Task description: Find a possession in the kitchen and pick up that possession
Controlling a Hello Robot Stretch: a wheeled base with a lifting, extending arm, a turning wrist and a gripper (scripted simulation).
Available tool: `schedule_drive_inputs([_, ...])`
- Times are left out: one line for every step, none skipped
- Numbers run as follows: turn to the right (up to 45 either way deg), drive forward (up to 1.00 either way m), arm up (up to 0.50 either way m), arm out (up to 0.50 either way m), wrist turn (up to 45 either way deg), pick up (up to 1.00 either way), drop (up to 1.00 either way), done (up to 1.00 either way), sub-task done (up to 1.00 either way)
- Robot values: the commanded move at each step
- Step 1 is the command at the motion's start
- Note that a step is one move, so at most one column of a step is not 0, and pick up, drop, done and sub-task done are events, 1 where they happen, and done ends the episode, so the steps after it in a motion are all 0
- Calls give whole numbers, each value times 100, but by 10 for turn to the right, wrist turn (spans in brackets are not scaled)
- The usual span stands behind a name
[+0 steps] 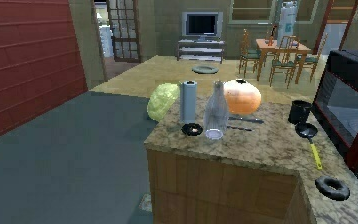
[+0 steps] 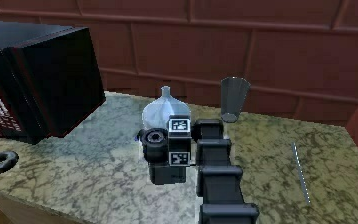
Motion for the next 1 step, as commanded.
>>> schedule_drive_inputs([0, 0, 0, 0, 0, 0, 0, 100, 0])
